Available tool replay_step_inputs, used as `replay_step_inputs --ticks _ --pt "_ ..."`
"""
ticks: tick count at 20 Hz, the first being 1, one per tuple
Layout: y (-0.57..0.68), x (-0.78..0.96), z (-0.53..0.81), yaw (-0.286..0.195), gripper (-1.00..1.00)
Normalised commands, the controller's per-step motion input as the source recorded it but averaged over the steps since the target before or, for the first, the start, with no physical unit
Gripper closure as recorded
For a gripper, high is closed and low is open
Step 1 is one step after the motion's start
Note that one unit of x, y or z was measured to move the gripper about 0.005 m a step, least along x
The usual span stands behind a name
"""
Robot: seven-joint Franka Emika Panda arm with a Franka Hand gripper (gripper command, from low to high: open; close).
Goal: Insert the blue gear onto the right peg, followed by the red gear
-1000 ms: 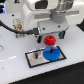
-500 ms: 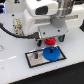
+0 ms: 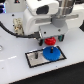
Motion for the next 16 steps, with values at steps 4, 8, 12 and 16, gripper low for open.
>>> replay_step_inputs --ticks 4,8,12,16 --pt "0.05 -0.05 0.09 0.000 1.00" --pt "0.05 0.05 0.51 0.000 1.00" --pt "0.00 0.24 0.60 0.000 1.00" --pt "0.00 0.43 0.55 0.000 1.00"
